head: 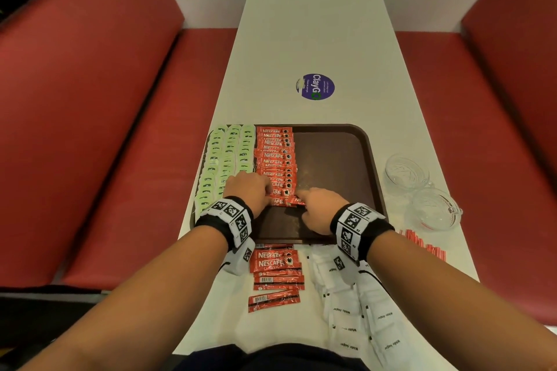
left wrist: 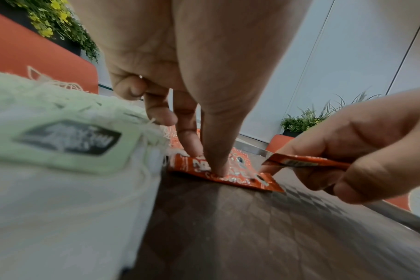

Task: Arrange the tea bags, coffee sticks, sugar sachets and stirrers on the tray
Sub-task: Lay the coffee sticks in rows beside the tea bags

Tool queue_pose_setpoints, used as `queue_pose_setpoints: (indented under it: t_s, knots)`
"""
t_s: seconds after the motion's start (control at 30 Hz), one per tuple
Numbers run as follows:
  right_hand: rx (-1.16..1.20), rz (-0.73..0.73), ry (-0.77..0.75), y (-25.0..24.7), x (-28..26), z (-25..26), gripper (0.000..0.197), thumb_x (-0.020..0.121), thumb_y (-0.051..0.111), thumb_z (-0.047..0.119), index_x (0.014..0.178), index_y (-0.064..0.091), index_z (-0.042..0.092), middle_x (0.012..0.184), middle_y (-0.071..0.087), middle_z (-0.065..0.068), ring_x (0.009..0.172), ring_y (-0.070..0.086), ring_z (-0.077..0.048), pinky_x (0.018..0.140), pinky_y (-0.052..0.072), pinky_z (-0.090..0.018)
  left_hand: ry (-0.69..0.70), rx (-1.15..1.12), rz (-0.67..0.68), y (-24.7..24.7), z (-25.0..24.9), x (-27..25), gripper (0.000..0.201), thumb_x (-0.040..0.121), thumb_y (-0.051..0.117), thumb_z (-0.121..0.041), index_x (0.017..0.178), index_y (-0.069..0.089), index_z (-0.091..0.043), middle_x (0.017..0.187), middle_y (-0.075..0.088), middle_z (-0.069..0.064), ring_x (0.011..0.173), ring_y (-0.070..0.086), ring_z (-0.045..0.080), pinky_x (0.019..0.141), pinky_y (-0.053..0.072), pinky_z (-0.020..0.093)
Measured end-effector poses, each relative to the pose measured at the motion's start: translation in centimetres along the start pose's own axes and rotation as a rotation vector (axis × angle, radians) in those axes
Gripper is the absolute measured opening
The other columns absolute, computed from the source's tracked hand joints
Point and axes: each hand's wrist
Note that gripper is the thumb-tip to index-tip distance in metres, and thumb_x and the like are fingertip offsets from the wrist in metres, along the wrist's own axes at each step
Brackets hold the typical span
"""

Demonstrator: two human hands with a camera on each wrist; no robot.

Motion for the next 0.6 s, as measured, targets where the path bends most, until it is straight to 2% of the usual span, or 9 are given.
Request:
queue_pose_setpoints:
  t_s: [0.1, 0.17, 0.23, 0.33, 0.4, 0.53, 0.6]
  knots:
    - [0.057, -0.059, -0.008, -0.2, -0.1, -0.1, 0.047, 0.093, 0.051, 0.028, 0.139, 0.048, 0.020, 0.129, 0.059, -0.008, 0.114, 0.058, -0.028, 0.098, 0.050, -0.042, 0.005, -0.047, -0.019, -0.4, 0.0, -0.2, 0.018, 0.088, 0.067, -0.048, 0.099, 0.068, -0.034, 0.095, 0.070, -0.009, 0.096, 0.062, 0.018, 0.091, 0.050, 0.042]
    - [0.125, -0.127, -0.039, -0.4, -0.4, -0.2, 0.036, 0.095, 0.049, 0.033, 0.127, 0.052, 0.017, 0.118, 0.063, -0.006, 0.102, 0.060, -0.024, 0.088, 0.050, -0.036, 0.039, -0.139, -0.086, -0.8, -0.1, -0.5, 0.023, 0.093, 0.058, -0.051, 0.095, 0.070, -0.030, 0.087, 0.069, -0.007, 0.086, 0.063, 0.017, 0.084, 0.052, 0.040]
    - [0.196, -0.170, -0.076, -0.6, -0.7, -0.1, 0.025, 0.096, 0.047, 0.036, 0.114, 0.051, 0.019, 0.102, 0.062, -0.004, 0.087, 0.059, -0.020, 0.077, 0.049, -0.035, 0.119, -0.289, -0.108, -1.3, -0.4, -1.0, 0.031, 0.097, 0.051, -0.051, 0.095, 0.071, -0.027, 0.083, 0.068, -0.006, 0.079, 0.062, 0.015, 0.077, 0.052, 0.036]
    - [0.274, -0.185, -0.128, -0.8, -1.0, 0.0, 0.025, 0.096, 0.047, 0.035, 0.116, 0.044, 0.022, 0.100, 0.059, -0.005, 0.084, 0.059, -0.020, 0.077, 0.053, -0.041, 0.249, -0.428, -0.073, -2.1, -0.8, -2.1, 0.029, 0.095, 0.057, -0.048, 0.112, 0.071, -0.029, 0.098, 0.071, -0.008, 0.090, 0.063, 0.011, 0.082, 0.051, 0.031]
    - [0.316, -0.201, -0.177, -1.1, -1.1, 0.1, 0.026, 0.095, 0.048, 0.034, 0.118, 0.040, 0.024, 0.101, 0.060, -0.003, 0.084, 0.060, -0.018, 0.077, 0.055, -0.042, 0.279, -0.446, -0.094, -2.2, -0.7, -2.4, 0.029, 0.093, 0.063, -0.044, 0.117, 0.070, -0.031, 0.101, 0.071, -0.009, 0.093, 0.063, 0.010, 0.085, 0.050, 0.031]
    - [0.310, -0.251, -0.202, -1.2, -1.1, 0.1, 0.032, 0.095, 0.054, 0.020, 0.123, 0.038, 0.024, 0.097, 0.062, 0.000, 0.082, 0.061, -0.016, 0.078, 0.055, -0.042, 0.206, -0.439, -0.137, -2.4, 0.2, -2.9, 0.012, 0.090, 0.070, -0.036, 0.097, 0.073, -0.027, 0.081, 0.064, -0.015, 0.078, 0.057, 0.007, 0.075, 0.045, 0.026]
    - [0.313, -0.267, -0.185, -1.2, -1.1, -0.1, 0.038, 0.097, 0.056, 0.017, 0.129, 0.037, 0.023, 0.102, 0.063, 0.002, 0.086, 0.062, -0.015, 0.081, 0.056, -0.038, 0.169, -0.416, -0.122, -2.4, 0.8, -3.0, 0.008, 0.088, 0.071, -0.036, 0.090, 0.072, -0.028, 0.080, 0.062, -0.016, 0.077, 0.055, 0.006, 0.074, 0.043, 0.025]
Point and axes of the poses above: each hand's wrist, its own x-axis towards the middle knuckle, its own y-axis out of the palm, z = x × y
